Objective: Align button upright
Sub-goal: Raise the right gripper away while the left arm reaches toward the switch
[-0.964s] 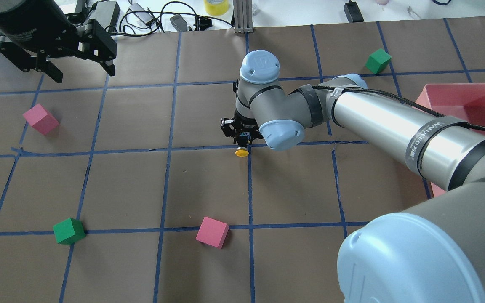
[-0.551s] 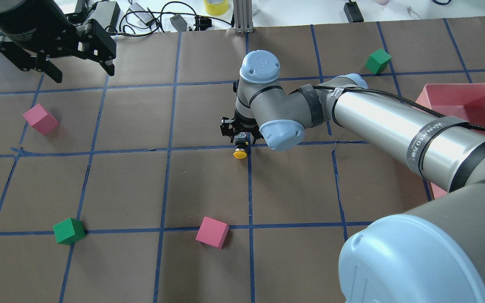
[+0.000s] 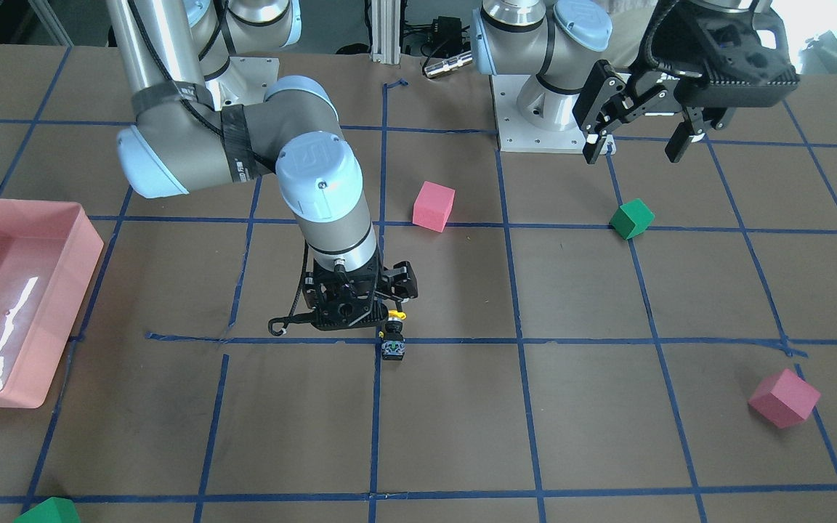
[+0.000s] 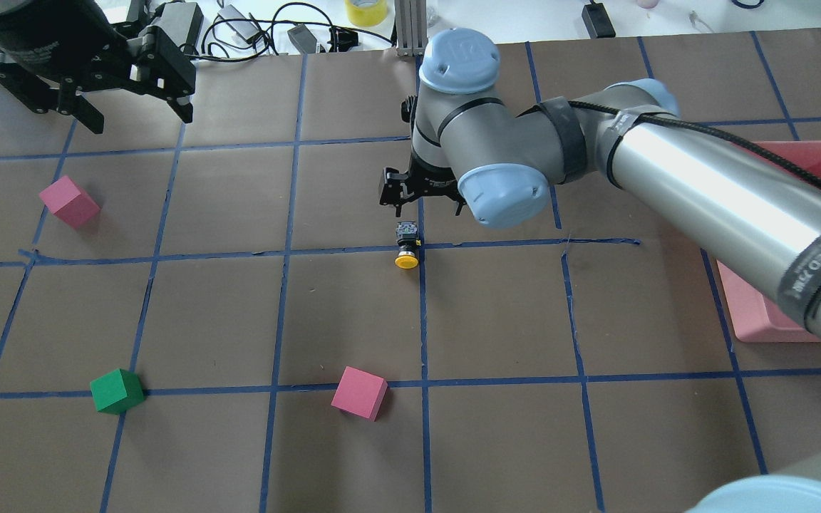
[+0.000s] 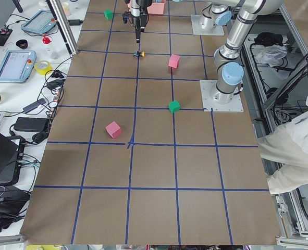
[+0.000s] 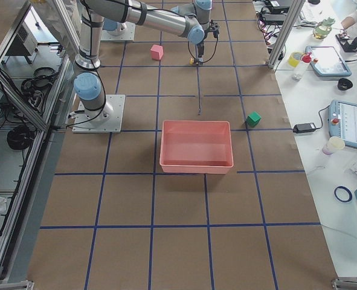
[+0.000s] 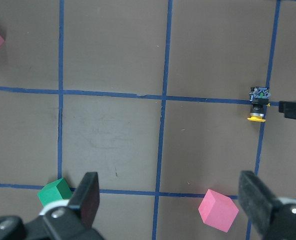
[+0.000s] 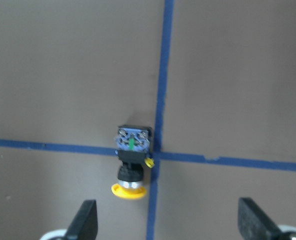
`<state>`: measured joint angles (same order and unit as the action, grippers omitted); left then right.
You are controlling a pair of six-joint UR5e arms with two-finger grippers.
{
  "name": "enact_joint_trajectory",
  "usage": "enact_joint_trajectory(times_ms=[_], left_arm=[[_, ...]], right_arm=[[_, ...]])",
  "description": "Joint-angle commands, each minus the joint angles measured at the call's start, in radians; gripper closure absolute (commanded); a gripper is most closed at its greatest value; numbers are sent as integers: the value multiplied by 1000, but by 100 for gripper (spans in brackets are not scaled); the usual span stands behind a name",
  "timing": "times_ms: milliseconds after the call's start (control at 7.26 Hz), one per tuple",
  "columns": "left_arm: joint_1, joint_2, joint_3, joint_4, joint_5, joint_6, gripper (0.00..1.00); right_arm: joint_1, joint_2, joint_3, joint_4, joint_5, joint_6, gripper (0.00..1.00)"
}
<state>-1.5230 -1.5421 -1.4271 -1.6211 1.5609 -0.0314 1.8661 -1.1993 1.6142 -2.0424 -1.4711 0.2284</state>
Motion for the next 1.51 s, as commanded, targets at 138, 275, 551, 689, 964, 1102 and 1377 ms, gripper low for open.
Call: enact_joint_trajectory(times_ms=[138,275,551,689,964,1102,1377], left_arm=[[-3,-10,2,49,-2,-2,0],[-3,-15,-16,61,-4,-2,0],[-49,-16,-86,204,-11,-25,0],[-99,-16,-132,340,-50,-35,0],[-120,-16,-174,385,-47,-39,0],[-120,-16,-177,385,-47,-41,0],[-126,-24,-185,383,-56,-64,0]], right_arm=[[-212,-233,-87,446,-41,-182,0],[-252,-297,-120,594,-55,-193,0],[-275,-362,-146,626,-81,-196,0],[-278,-367,-146,617,-69,-196,0],[-280,-367,-148,596,-66,-199,0],[-281,-367,-148,549,-75,-199,0],[-281,-367,-148,548,-72,-201,0]])
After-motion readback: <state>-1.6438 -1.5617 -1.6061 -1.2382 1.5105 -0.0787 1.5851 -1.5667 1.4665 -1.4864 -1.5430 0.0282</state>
